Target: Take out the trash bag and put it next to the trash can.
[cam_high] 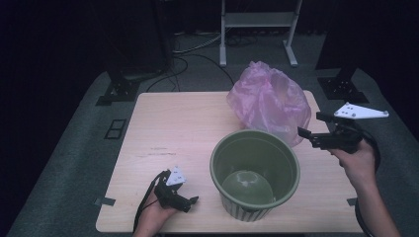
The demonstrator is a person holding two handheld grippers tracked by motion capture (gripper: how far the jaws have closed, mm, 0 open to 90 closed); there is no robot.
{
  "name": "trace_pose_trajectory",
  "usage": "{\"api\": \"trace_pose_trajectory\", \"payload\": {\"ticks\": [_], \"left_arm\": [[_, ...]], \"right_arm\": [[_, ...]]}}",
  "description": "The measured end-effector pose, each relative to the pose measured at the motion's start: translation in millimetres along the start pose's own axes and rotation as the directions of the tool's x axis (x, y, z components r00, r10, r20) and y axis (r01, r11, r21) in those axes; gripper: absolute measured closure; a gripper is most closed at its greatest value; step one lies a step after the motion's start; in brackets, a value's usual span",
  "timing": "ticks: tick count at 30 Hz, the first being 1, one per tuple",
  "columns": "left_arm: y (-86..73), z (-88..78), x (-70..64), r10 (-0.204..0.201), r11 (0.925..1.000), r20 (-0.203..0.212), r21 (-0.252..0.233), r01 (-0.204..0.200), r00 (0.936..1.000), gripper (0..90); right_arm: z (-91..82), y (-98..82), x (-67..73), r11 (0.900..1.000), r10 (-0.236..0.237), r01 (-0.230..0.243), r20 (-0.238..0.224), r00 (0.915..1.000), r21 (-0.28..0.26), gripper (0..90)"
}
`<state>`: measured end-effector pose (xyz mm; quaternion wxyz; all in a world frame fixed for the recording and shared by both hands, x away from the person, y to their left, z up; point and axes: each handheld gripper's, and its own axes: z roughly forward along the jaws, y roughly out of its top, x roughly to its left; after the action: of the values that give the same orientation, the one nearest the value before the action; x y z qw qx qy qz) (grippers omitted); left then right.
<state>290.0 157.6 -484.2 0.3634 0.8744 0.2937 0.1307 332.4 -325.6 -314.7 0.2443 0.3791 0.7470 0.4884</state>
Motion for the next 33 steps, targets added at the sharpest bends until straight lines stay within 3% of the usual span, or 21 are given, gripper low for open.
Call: {"api": "trace_pose_trajectory", "payload": {"ticks": [14,27,33], "left_arm": [[0.0,0.0,-0.1,-0.002,1.0000,0.001,0.000,0.002,1.0000,0.0],[0.0,0.0,-0.1,-0.002,1.0000,0.001,0.001,0.002,1.0000,0.0],[0.0,0.0,-0.1,-0.002,1.0000,0.001,0.000,0.002,1.0000,0.0]], "right_arm": [[-4.4,-59.3,15.4,0.996,-0.012,0.012,-0.003,0.9999,0.092,10.3],[-0.5,-104.9,10.1,0.985,0.030,-0.034,0.028,0.9992,0.170,10.3],[9.9,-124.4,5.8,0.973,0.031,-0.041,0.045,0.9985,0.229,10.3]]}}
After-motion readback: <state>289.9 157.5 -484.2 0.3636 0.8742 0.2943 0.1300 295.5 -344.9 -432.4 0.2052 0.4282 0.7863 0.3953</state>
